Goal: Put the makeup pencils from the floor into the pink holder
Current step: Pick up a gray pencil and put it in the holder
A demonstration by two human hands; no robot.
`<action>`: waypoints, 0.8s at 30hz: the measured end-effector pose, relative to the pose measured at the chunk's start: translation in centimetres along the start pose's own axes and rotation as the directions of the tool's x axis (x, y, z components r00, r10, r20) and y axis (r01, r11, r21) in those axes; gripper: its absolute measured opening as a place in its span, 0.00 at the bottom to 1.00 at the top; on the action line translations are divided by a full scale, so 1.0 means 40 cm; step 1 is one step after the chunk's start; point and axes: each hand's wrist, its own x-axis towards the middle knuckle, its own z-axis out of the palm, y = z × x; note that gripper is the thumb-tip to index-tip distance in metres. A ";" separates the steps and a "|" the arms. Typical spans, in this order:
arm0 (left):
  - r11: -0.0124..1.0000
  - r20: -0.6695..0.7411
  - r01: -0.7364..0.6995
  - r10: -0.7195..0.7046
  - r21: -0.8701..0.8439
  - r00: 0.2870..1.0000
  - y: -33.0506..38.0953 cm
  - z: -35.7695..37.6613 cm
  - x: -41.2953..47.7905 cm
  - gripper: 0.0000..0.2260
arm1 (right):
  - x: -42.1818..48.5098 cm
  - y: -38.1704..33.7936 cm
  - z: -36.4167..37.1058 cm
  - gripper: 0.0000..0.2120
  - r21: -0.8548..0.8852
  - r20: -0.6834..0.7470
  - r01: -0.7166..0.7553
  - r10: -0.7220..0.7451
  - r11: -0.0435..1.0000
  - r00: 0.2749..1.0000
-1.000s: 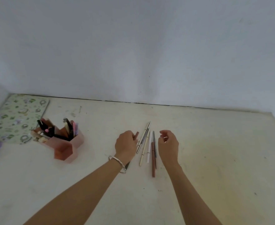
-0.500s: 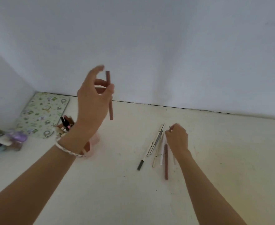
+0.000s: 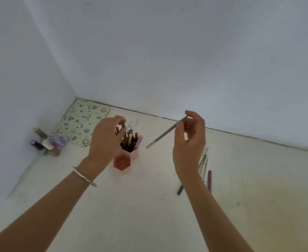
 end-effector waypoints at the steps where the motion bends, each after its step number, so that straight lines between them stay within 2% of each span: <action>1: 0.991 0.009 -0.043 0.042 0.123 0.999 -0.004 0.001 -0.001 0.05 | -0.018 0.006 0.013 0.13 0.003 0.000 0.008 -0.008 1.000 1.000; 2: 0.976 -0.001 -0.061 0.062 0.208 0.998 -0.009 -0.003 -0.001 0.08 | -0.035 0.012 0.025 0.14 -0.001 0.007 0.024 -0.024 1.000 1.000; 4: 0.968 -0.073 -0.071 0.091 0.242 0.993 -0.012 -0.033 0.007 0.14 | -0.065 0.026 0.048 0.14 -0.037 0.040 0.089 -0.088 0.995 0.995; 6: 0.983 -0.175 -0.076 0.106 0.169 0.979 -0.011 -0.074 0.021 0.16 | -0.088 0.043 0.072 0.13 -0.076 0.091 0.153 -0.146 0.985 0.985; 9: 0.992 -0.262 -0.108 0.120 0.059 0.958 0.001 -0.122 0.031 0.14 | -0.111 0.072 0.104 0.10 -0.127 0.178 0.268 -0.244 0.955 0.953; 13: 0.994 -0.263 -0.099 0.082 -0.051 0.961 0.023 -0.143 0.027 0.13 | -0.121 0.119 0.128 0.09 -0.254 0.381 0.408 -0.297 0.877 0.876; 16: 0.993 -0.200 -0.056 0.034 -0.108 0.979 0.047 -0.129 0.020 0.13 | -0.130 0.138 0.129 0.12 -0.406 0.505 0.546 -0.318 0.733 0.802; 18: 0.989 -0.191 -0.063 0.036 -0.134 0.981 0.079 -0.112 0.006 0.13 | -0.123 0.129 0.106 0.17 -0.395 0.432 0.534 -0.362 0.747 0.826; 21: 0.958 -0.220 -0.198 0.152 -0.207 0.964 0.168 -0.055 -0.034 0.13 | -0.065 0.115 0.014 0.19 -0.351 0.137 0.382 -0.357 0.855 0.924; 22: 0.943 -0.183 -0.253 0.215 -0.216 0.959 0.202 -0.023 -0.052 0.12 | -0.038 0.115 -0.024 0.19 -0.356 0.069 0.323 -0.320 0.877 0.945; 24: 0.945 0.059 -0.251 0.268 -0.208 0.962 0.272 0.066 -0.089 0.10 | 0.016 0.121 -0.107 0.19 -0.382 -0.026 0.194 -0.220 0.903 0.975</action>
